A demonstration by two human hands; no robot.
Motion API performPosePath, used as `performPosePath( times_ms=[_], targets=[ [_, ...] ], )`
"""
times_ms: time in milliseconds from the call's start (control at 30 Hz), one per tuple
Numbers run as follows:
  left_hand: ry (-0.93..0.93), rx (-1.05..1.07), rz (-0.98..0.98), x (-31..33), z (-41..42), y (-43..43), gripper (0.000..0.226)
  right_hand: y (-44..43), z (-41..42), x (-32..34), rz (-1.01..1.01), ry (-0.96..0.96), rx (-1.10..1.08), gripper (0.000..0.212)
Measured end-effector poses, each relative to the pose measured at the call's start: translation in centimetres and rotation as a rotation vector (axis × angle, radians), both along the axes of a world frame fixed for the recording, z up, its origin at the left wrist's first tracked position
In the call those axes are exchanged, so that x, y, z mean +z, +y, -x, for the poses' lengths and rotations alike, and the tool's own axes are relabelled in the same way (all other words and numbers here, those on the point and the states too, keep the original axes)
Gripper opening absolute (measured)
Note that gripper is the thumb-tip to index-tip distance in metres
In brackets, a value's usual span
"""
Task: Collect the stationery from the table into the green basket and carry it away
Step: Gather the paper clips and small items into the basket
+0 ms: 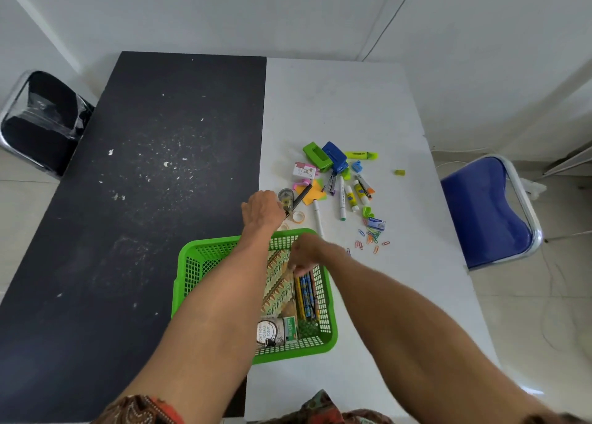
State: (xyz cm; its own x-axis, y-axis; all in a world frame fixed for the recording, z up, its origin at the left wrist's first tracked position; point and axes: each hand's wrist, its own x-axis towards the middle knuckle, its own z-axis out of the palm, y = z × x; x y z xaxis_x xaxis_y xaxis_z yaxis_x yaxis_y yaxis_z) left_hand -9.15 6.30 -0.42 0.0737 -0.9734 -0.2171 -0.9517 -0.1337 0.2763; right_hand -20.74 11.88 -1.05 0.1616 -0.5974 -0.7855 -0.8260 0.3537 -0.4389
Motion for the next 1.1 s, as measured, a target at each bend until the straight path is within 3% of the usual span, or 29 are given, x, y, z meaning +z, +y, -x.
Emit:
performPosePath(
  times_ms=[167, 267, 367, 1100],
  targets=[
    [0.01, 0.01, -0.052, -1.1, -1.3, -1.7, 0.024, -6.3, 1.1, 1.0, 0.247, -0.06, -0.206, 0.007],
    [0.023, 0.014, -0.102, -2.4, -2.3, -3.0, 0.025, -8.8, 1.3, -0.7, 0.343, -0.018, -0.28, 0.018],
    [0.03, -0.002, -0.126, -3.8, -2.8, -4.1, 0.026, -9.9, 1.9, -2.1, 0.354, 0.039, -0.26, 0.005],
    [0.065, -0.101, -0.121, -9.3, 0.5, -10.2, 0.016, -13.6, 9.8, -7.8, 0.338, 0.17, -0.497, 0.007]
  ],
)
